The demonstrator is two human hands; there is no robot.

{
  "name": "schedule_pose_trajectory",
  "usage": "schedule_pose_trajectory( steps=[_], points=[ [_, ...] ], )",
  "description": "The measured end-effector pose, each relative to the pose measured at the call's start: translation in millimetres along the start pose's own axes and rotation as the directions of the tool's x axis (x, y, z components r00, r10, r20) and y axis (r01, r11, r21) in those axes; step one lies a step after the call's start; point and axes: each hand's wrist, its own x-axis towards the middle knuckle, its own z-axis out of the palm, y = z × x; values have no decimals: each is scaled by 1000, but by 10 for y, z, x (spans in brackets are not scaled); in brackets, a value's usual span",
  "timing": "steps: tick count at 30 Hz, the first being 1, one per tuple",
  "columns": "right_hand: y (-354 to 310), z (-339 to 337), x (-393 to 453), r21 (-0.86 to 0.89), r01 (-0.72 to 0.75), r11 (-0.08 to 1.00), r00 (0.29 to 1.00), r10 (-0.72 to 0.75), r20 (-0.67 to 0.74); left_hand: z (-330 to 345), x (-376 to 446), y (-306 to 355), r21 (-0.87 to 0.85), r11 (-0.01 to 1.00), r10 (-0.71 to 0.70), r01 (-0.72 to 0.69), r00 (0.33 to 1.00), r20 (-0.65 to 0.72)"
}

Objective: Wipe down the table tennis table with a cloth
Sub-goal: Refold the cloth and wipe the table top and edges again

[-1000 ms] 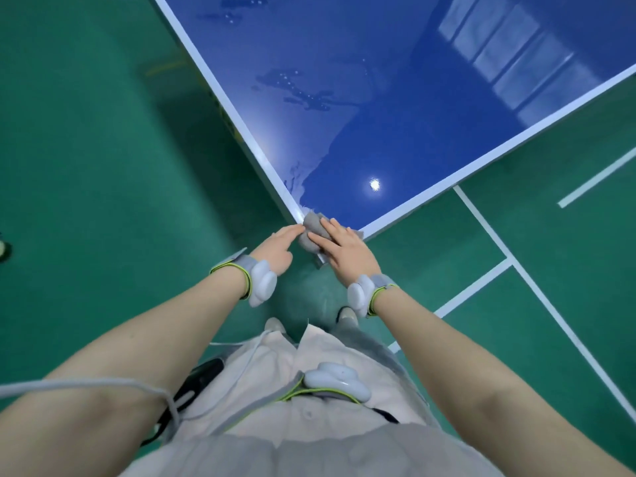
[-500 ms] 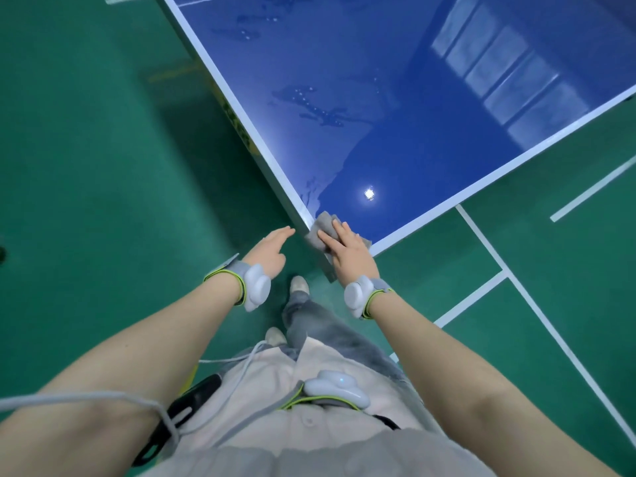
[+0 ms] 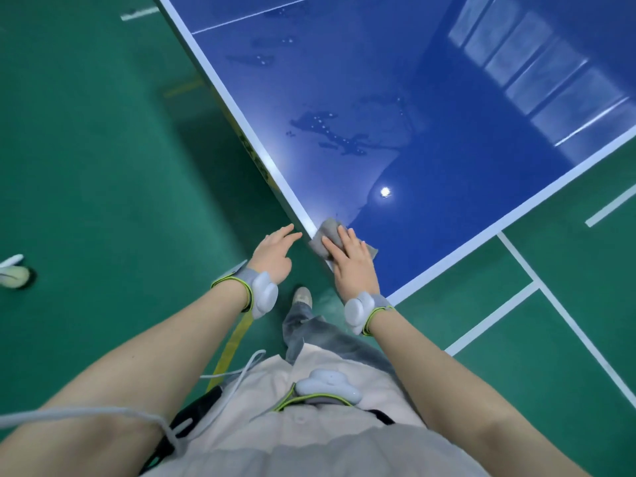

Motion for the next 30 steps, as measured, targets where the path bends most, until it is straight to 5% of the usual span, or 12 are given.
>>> schedule_pose_trajectory(
  steps=[3, 7, 9, 16, 19, 23, 30],
  points=[
    [215, -109, 98, -48, 37, 998, 997, -40, -68, -200, 238, 48, 21, 999, 43, -42, 999, -20],
    [328, -201, 262, -10, -221, 975, 959, 216, -185, -370, 546, 105, 57, 996, 64, -64, 998, 0],
    [204, -131, 304, -1, -240, 971, 946, 233, -227, -380, 609, 109, 78, 994, 82, -80, 997, -18],
    [122, -124, 515, -164, 88, 983, 990, -104, -91, -394, 931, 212, 180, 972, 151, -150, 989, 10],
    [282, -216, 530, -116, -119, 986, 977, 96, -190, -457, 1055, 153, 223, 963, 157, -153, 988, 1],
    [221, -201, 561, -6, -418, 908, 860, 394, -325, -578, 1204, 74, 260, 955, 144, -144, 989, 18],
    [-175, -50, 709, -101, -266, 959, 948, 241, -206, -777, 1487, 34, 308, 898, 269, -315, 946, 183]
  ],
)
